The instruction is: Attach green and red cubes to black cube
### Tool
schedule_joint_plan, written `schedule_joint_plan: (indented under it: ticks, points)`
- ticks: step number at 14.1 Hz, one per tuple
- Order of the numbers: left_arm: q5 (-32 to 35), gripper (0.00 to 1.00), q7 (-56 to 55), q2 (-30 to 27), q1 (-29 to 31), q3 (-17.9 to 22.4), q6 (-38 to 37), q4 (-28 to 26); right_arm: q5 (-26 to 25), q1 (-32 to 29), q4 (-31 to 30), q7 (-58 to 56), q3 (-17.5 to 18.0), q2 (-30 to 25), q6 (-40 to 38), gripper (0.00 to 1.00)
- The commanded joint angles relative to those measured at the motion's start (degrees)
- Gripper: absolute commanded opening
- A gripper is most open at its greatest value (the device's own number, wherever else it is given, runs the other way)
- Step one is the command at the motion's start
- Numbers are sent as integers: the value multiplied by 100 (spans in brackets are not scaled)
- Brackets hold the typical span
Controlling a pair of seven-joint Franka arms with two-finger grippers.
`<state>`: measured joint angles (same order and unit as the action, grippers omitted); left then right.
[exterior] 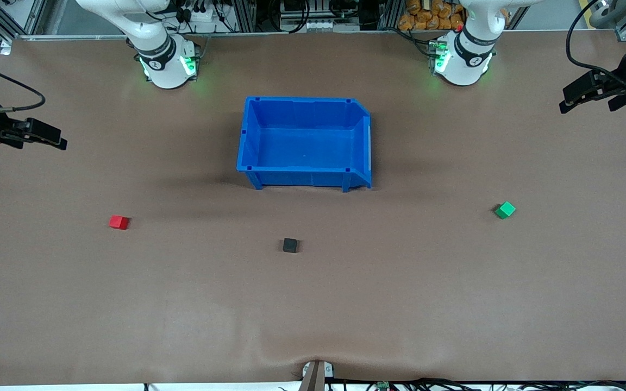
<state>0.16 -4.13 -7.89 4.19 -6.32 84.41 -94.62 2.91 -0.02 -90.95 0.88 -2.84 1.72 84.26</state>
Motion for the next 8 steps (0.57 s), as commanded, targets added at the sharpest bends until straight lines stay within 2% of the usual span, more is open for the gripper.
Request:
schedule_joint_plan:
  ticks: [1, 8]
  points:
    - [107, 100, -9, 16, -6, -45, -92, 84, -28, 11, 42, 88, 38, -14, 64, 100]
    - [116, 100, 8, 60, 11, -98, -13, -83, 25, 318, 25, 44, 64, 30, 144, 100]
